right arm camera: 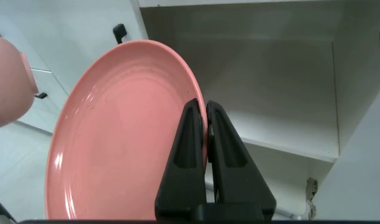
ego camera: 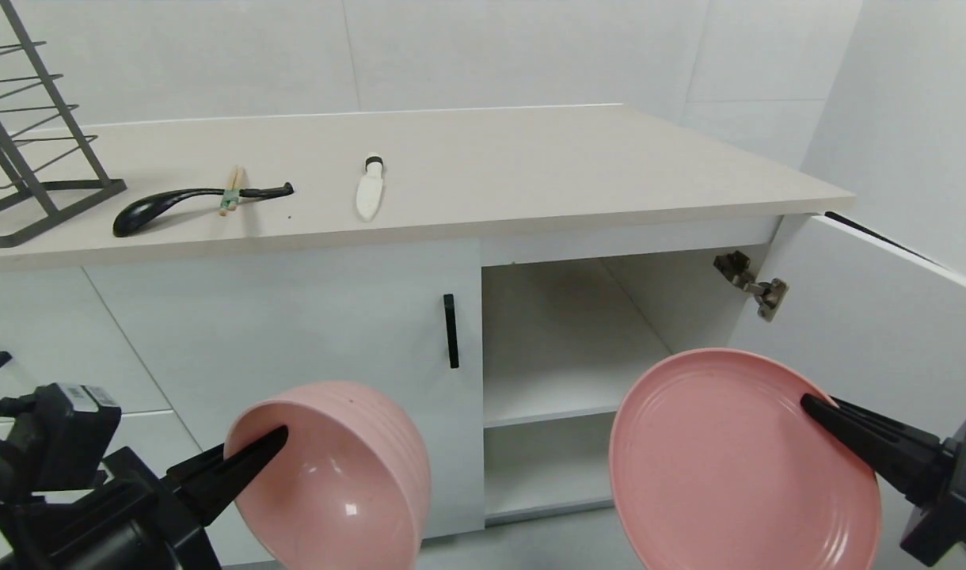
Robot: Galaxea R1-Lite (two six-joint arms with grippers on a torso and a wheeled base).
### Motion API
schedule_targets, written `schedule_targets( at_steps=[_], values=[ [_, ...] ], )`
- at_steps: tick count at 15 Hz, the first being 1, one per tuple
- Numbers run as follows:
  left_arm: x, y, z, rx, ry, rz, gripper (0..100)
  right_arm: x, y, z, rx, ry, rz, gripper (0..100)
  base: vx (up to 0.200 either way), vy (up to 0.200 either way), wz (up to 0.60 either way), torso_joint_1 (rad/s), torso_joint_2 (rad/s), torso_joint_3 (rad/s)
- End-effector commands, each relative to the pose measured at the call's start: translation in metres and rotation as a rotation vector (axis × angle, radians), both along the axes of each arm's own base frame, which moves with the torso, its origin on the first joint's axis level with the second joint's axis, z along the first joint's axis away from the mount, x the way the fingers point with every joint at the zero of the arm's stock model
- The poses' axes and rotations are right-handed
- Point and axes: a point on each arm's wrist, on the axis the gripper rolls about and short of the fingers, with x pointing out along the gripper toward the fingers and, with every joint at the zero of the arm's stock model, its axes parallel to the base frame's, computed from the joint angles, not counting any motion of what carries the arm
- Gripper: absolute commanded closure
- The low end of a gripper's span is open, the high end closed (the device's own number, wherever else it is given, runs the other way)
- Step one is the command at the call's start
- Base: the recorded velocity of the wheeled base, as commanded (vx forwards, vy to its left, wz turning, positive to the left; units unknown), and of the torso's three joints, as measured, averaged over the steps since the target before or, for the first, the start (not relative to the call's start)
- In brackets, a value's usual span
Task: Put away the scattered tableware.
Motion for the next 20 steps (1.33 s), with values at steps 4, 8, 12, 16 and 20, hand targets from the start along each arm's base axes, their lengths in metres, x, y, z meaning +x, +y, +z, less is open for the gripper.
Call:
schedule_targets(
  at_steps=[4,8,12,16,20],
  values=[
    [0.000,-0.001,-0.004,0.022,0.031,-0.006,100,0.001,0.000,-0.001,-0.003,0.006,0.000,100,0.000,0.000,0.00,-0.003,0.01,0.010],
    [0.000,-0.003,-0.009,0.050,0.071,-0.019,100,0.005,0.001,-0.007,-0.016,0.044,-0.007,100,0.000,0.000,0.00,0.000,0.00,0.000],
    [-0.004,-0.009,-0.020,0.113,0.147,-0.078,100,0.012,0.004,-0.019,-0.046,0.129,-0.010,100,0.150,0.000,0.00,-0.001,0.00,0.009],
    [-0.010,-0.014,-0.023,0.139,0.177,-0.133,100,0.011,0.003,-0.020,-0.046,0.131,-0.013,100,0.000,0.000,0.00,0.000,0.00,0.000],
    [-0.012,-0.012,-0.022,0.140,0.171,-0.134,100,0.014,-0.001,-0.019,-0.042,0.131,-0.045,100,0.150,0.000,0.00,-0.002,0.00,0.004]
  ],
)
